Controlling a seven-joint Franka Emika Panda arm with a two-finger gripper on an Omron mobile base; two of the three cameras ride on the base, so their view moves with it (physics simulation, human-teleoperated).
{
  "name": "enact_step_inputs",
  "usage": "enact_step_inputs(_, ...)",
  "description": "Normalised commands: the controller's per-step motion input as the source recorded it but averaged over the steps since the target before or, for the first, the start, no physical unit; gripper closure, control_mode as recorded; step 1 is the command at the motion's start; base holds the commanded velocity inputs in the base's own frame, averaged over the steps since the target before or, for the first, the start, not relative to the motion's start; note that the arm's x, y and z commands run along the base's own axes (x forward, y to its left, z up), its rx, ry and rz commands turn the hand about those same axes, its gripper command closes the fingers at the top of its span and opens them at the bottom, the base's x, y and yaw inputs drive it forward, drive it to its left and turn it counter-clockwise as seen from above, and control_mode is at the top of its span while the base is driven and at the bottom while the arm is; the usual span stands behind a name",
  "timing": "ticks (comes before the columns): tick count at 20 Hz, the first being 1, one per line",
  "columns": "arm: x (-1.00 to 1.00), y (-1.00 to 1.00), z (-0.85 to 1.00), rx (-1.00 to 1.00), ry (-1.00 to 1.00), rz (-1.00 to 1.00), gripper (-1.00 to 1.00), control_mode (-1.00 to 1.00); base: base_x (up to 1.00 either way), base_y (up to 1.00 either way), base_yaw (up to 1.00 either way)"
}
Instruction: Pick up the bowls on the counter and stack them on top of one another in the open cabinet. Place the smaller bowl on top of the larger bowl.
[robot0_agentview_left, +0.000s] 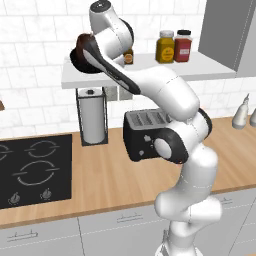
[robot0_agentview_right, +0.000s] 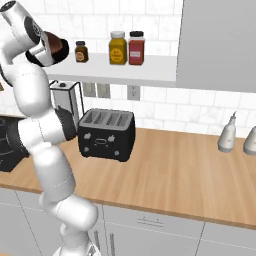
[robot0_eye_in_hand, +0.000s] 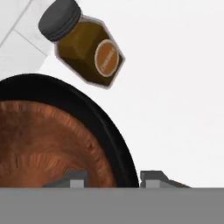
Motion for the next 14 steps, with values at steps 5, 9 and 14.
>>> enact_step_inputs(5, -0.54, 0.00, -0.09, 0.00, -0.15, 0.00, -1.00, -1.00, 0.00, 0.00, 0.00)
enact_step_inputs(9, -1.00, -0.01, -0.54, 0.00, -0.48, 0.00, -1.00, -1.00, 0.00, 0.00, 0.00)
enact_step_inputs(14, -1.00, -0.23, -1.00, -0.03, -0.25, 0.00, -1.00, -1.00, 0.00, 0.00, 0.00)
